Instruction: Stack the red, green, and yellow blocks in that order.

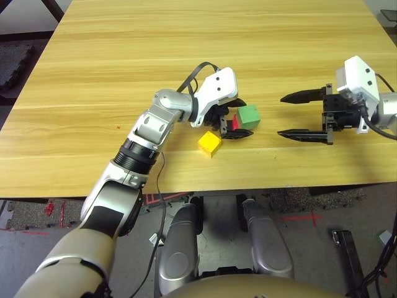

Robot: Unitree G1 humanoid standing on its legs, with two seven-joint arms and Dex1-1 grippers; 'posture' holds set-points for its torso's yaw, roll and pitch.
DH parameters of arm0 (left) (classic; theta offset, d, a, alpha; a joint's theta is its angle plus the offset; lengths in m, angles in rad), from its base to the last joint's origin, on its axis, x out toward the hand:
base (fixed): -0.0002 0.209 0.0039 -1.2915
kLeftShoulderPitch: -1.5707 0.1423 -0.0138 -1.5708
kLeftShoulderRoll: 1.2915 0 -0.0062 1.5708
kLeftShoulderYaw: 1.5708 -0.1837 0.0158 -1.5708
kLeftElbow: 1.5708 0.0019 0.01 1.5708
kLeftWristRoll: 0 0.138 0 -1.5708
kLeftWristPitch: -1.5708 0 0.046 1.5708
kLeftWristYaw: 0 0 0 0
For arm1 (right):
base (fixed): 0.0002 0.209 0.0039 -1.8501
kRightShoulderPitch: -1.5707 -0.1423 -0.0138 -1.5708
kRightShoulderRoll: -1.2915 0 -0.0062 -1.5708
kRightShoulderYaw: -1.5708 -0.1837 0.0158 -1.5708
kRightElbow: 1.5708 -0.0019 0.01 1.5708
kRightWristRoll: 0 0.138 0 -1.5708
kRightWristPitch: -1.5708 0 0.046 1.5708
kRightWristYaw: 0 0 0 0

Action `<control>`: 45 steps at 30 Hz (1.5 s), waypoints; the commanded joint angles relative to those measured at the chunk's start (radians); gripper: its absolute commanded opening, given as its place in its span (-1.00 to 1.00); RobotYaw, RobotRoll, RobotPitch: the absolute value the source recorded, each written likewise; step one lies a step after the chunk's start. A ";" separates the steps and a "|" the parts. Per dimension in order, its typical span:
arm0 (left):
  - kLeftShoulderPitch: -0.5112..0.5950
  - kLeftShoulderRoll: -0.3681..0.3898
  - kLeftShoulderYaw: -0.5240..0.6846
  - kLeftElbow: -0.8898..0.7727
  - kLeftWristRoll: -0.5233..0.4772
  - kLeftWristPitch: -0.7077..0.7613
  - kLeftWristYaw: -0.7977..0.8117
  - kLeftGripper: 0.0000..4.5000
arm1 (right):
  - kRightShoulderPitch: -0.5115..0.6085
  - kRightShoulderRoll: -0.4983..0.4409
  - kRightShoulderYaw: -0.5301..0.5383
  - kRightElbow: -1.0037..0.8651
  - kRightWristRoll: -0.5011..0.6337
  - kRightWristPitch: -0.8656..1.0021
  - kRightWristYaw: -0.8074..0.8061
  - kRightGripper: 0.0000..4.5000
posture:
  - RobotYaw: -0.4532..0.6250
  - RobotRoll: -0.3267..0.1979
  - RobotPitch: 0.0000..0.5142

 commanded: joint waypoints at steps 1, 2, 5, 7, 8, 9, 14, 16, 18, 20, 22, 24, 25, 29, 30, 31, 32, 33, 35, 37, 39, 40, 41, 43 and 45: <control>0.011 0.046 -0.011 -0.047 0.003 0.037 -0.037 1.00 | 0.000 0.002 0.001 -0.011 0.019 0.006 0.008 1.00 | 0.19 0.58 0.15; 0.013 0.061 -0.005 -0.070 -0.006 0.060 -0.042 1.00 | -0.002 0.004 0.002 -0.007 0.018 0.004 0.009 1.00 | 0.20 0.59 0.13; 0.021 0.091 0.006 -0.116 -0.018 0.096 -0.045 1.00 | -0.007 0.007 0.004 0.000 0.014 0.000 0.010 1.00 | 0.20 0.59 0.13; 0.037 0.123 0.014 -0.156 -0.027 0.122 -0.049 1.00 | -0.009 0.010 0.006 0.002 0.012 -0.002 0.010 1.00 | 0.21 0.60 0.13; 0.045 0.139 0.020 -0.177 -0.031 0.133 -0.050 1.00 | -0.009 0.011 0.006 0.003 0.011 -0.002 0.010 1.00 | 0.21 0.60 0.13; 0.051 0.151 0.024 -0.191 -0.034 0.140 -0.050 1.00 | -0.009 0.011 0.006 0.003 0.011 -0.002 0.010 1.00 | 0.21 0.60 0.13; 0.101 0.249 0.100 -0.305 -0.059 0.257 -0.015 1.00 | 0.002 0.005 -0.003 0.000 0.013 0.000 0.012 1.00 | 0.22 0.63 0.16; 0.129 0.253 0.149 -0.357 -0.092 0.362 0.036 1.00 | 0.007 0.003 -0.005 0.001 0.013 -0.001 0.012 1.00 | 0.24 0.64 0.16; 0.168 0.260 0.178 -0.405 -0.105 0.453 0.089 1.00 | 0.010 0.005 -0.005 0.003 0.013 -0.001 0.012 1.00 | 0.25 0.64 0.17; 0.196 0.263 0.203 -0.455 -0.113 0.537 0.144 1.00 | 0.008 0.007 -0.001 0.009 0.010 -0.003 0.013 1.00 | 0.26 0.64 0.17; 0.213 0.269 0.221 -0.539 -0.129 0.622 0.194 1.00 | 0.006 0.007 0.001 0.017 0.008 -0.008 0.017 1.00 | 0.28 0.68 0.19; 0.212 0.253 0.244 -0.606 -0.158 0.718 0.239 1.00 | 0.002 0.009 0.004 0.029 0.004 -0.014 0.021 1.00 | 0.28 0.68 0.19; 0.207 0.250 0.247 -0.631 -0.163 0.762 0.265 1.00 | 0.000 0.011 0.007 0.037 0.000 -0.020 0.022 1.00 | 0.28 0.68 0.19; 0.206 0.247 0.256 -0.688 -0.208 0.848 0.308 1.00 | -0.015 0.025 0.017 0.067 -0.011 -0.038 0.023 1.00 | 0.28 0.68 0.19; 0.206 0.251 0.260 -0.703 -0.223 0.868 0.315 1.00 | -0.017 0.026 0.017 0.072 -0.010 -0.040 0.025 1.00 | 0.28 0.68 0.19; 0.205 0.250 0.267 -0.715 -0.239 0.889 0.320 1.00 | -0.018 0.025 0.017 0.077 -0.011 -0.043 0.027 1.00 | 0.28 0.68 0.19; 0.204 0.251 0.275 -0.729 -0.260 0.913 0.321 1.00 | -0.019 0.024 0.018 0.085 -0.013 -0.049 0.030 1.00 | 0.28 0.68 0.19; 0.207 0.256 0.280 -0.740 -0.278 0.930 0.322 1.00 | -0.019 0.025 0.019 0.089 -0.014 -0.052 0.030 1.00 | 0.35 0.76 0.17; 0.219 0.269 0.282 -0.757 -0.301 0.947 0.327 1.00 | -0.020 0.028 0.021 0.099 -0.017 -0.060 0.029 1.00 | 0.35 0.76 0.17; 0.243 0.298 0.267 -0.772 -0.314 0.946 0.328 1.00 | -0.021 0.034 0.023 0.105 -0.017 -0.063 0.024 1.00 | 0.35 0.77 0.17; 0.254 0.297 0.270 -0.790 -0.335 0.964 0.343 1.00 | -0.018 0.038 0.026 0.109 -0.020 -0.067 0.023 1.00 | 0.35 0.77 0.17; 0.258 0.304 0.263 -0.803 -0.342 0.963 0.347 1.00 | -0.017 0.039 0.027 0.111 -0.021 -0.069 0.024 1.00 | 0.35 0.77 0.17; 0.262 0.309 0.260 -0.815 -0.350 0.965 0.352 1.00 | -0.016 0.040 0.027 0.111 -0.021 -0.069 0.024 1.00 | 0.37 0.77 0.20; 0.267 0.318 0.249 -0.831 -0.363 0.968 0.363 1.00 | -0.020 0.042 0.028 0.114 -0.023 -0.069 0.024 1.00 | 0.37 0.77 0.18; 0.278 0.322 0.231 -0.840 -0.362 0.961 0.380 1.00 | -0.023 0.044 0.030 0.116 -0.024 -0.069 0.024 1.00 | 0.37 0.76 0.17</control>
